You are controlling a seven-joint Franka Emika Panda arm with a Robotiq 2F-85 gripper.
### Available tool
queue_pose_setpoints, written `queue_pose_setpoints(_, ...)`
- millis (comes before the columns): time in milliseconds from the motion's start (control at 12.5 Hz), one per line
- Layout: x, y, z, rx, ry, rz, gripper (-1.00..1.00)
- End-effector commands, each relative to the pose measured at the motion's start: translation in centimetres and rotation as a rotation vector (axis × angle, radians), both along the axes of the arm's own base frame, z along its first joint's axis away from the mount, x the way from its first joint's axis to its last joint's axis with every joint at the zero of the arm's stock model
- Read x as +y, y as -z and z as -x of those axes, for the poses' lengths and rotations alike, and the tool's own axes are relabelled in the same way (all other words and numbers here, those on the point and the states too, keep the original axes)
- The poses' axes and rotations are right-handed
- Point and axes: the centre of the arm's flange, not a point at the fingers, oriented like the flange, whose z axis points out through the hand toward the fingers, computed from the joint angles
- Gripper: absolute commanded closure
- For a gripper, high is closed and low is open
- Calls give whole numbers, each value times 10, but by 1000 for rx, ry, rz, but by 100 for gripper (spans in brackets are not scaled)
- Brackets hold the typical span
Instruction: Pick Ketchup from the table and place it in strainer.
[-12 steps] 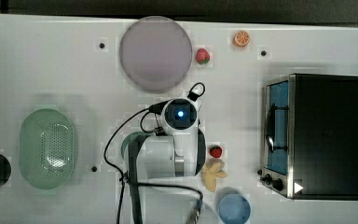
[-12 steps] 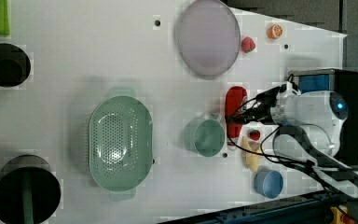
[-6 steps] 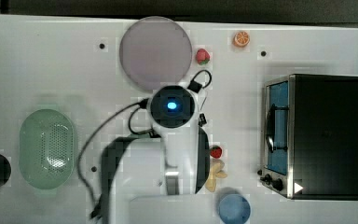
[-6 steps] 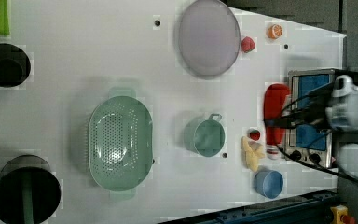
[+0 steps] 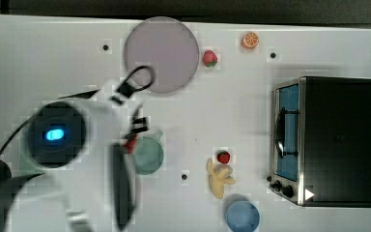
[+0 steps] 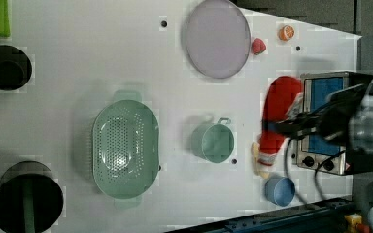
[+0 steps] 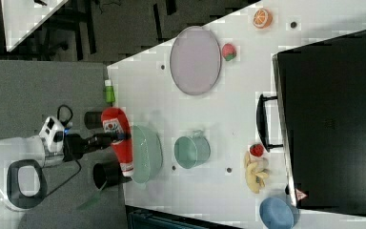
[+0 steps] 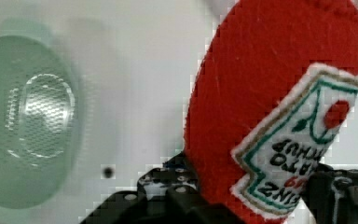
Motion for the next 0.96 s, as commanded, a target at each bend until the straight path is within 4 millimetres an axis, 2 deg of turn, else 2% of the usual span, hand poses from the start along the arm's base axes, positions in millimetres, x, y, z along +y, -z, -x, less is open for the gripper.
queue_pose_setpoints(80, 67, 41, 22, 90, 191, 8, -22)
queue_pose_setpoints(320, 130, 73, 33, 69, 297, -55, -22)
queue_pose_setpoints(560, 178, 117, 39, 87, 387, -160, -22)
queue_pose_setpoints(800, 208, 165, 47, 127, 401, -228, -22)
queue_pose_setpoints(880, 211, 181, 47, 134, 408, -244, -31)
queue_pose_setpoints(960, 214, 194, 46, 133, 404, -261, -51)
